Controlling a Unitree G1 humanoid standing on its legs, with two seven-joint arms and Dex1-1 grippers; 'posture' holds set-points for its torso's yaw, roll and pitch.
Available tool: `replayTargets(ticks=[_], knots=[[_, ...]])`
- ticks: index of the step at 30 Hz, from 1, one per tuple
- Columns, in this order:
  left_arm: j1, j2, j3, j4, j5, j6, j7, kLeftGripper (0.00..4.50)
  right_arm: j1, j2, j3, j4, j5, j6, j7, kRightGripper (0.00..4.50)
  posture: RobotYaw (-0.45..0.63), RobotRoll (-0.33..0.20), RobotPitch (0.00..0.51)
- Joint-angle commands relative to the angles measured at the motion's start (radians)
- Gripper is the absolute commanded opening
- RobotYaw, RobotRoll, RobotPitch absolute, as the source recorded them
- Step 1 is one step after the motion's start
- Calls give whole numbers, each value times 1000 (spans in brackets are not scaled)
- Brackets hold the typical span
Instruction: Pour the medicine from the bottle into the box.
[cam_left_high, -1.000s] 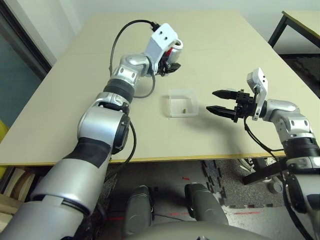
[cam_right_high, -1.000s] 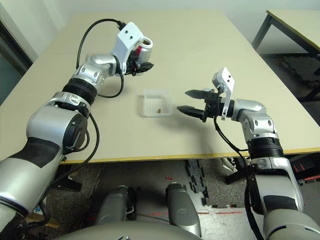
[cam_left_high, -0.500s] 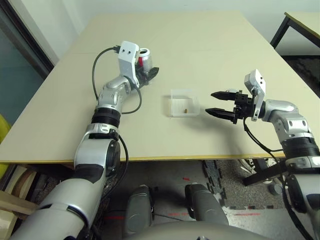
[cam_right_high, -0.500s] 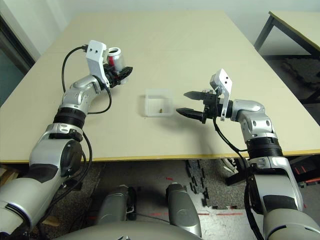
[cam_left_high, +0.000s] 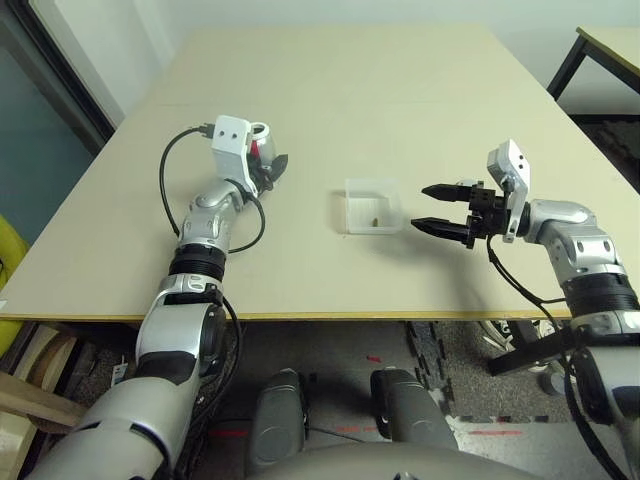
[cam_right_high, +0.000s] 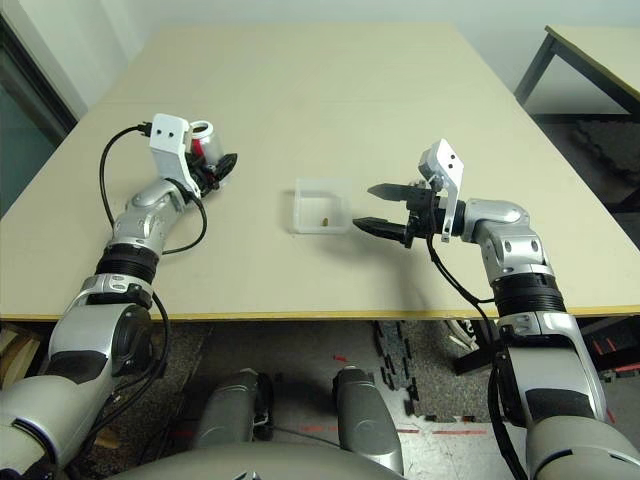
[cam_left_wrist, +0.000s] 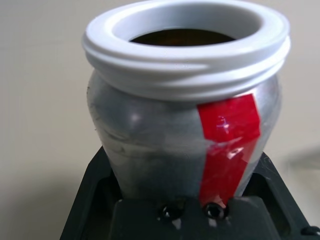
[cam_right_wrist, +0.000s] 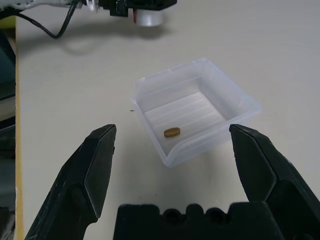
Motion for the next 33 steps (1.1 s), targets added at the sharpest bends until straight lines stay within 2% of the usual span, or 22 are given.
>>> replayTargets(ticks=[1,9,19,24,33], knots=[[-11,3,-16,65,16,-46,3,2797,-10,-2,9,3,-7,-1,6,4500,-150,0,66],[-20,8,-31,163,32,-107,7,2797,-8,-8,7,-4,-6,6,9,4500,-158,0,72],[0,14,-48,196,47,-116,2,2797,-3,-14,6,-8,-5,9,12,4500,-159,0,77],[15,11,-53,190,52,-125,5,4480,-6,-14,8,-3,-8,8,15,4500,-156,0,80],[46,12,-53,153,45,-117,-5,4480,-14,-10,8,15,-16,-1,20,4500,-152,0,79]])
